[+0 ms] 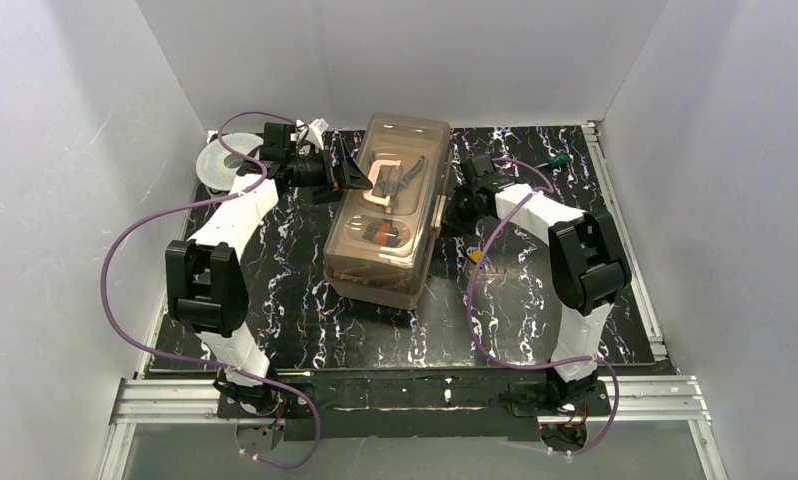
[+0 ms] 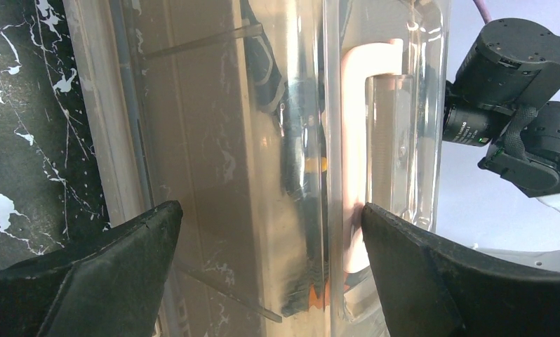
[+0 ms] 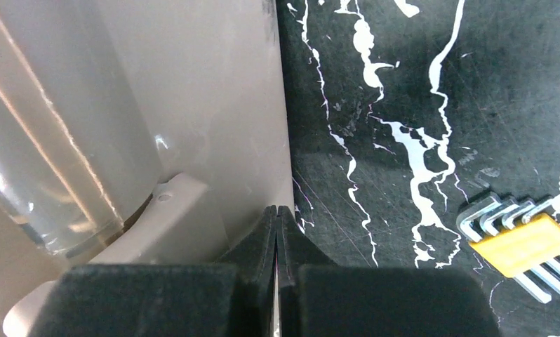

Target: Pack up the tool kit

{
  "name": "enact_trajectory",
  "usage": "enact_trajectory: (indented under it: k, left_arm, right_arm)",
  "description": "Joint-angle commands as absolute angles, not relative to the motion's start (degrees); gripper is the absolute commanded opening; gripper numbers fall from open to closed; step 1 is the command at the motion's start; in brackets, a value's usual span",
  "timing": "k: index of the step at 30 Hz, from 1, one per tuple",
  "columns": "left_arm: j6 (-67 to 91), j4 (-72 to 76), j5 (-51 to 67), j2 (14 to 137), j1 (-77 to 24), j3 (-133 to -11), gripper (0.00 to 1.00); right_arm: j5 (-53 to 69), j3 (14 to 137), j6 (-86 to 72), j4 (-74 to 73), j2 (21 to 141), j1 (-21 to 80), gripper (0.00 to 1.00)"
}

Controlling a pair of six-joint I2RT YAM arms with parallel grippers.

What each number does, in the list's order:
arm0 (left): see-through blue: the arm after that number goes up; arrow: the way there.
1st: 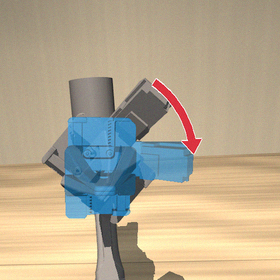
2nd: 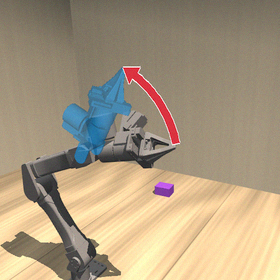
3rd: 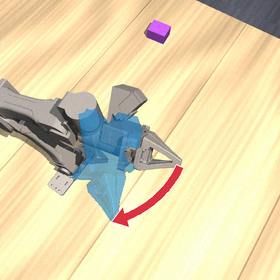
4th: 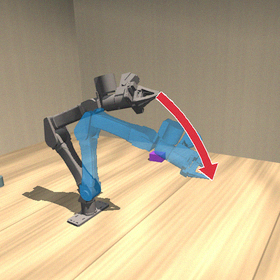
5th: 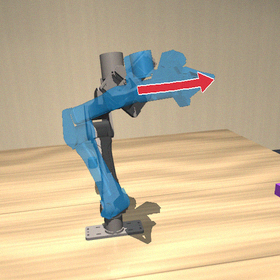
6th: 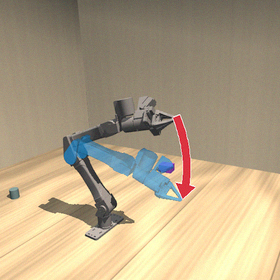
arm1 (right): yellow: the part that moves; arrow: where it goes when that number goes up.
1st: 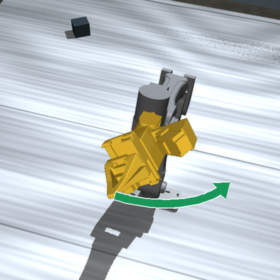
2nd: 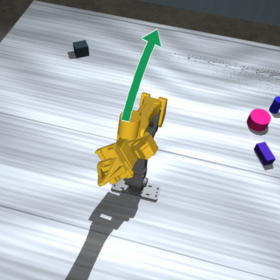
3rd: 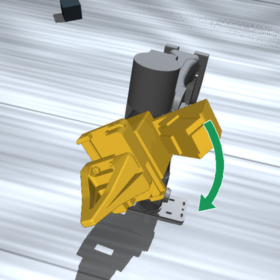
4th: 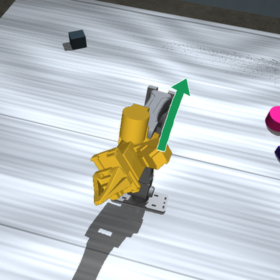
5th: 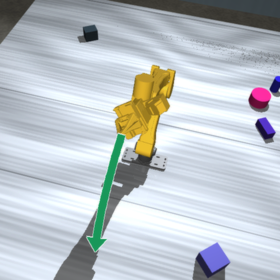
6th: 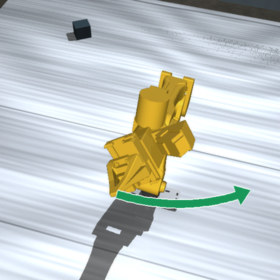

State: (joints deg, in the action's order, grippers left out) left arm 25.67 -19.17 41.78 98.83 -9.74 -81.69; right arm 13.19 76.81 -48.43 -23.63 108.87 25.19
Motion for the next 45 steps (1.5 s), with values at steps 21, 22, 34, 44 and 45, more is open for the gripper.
enact_trajectory:
  k: [21, 22, 34, 44, 45]
  left_arm:
    - [18.7, -27.0, 17.6, 78.0, -11.5, -82.6, 0.98]
    - [18.2, -27.2, 15.5, 76.5, -11.3, -82.2, 0.98]
    - [26.6, -20.8, -11.4, 59.6, -8.4, -61.2, 0.98]
    - [22.6, 6.3, -19.1, 52.1, -6.9, -34.2, 0.98]
    - [19.8, 11.0, -20.6, 51.7, -6.9, -30.7, 0.98]
  right_arm:
    - [15.3, 61.9, -37.0, -14.8, 78.0, 11.5, 0.29]
    - [14.8, 60.6, -36.2, -14.5, 76.3, 10.9, 0.39]
    - [-7.5, 43.0, -23.7, 1.8, 54.0, 9.9, 0.78]
    - [-11.8, 23.8, -22.7, 25.3, 44.7, 9.9, 0.83]
    - [-12.4, 23.3, -19.8, 25.8, 44.5, 9.9, 0.83]
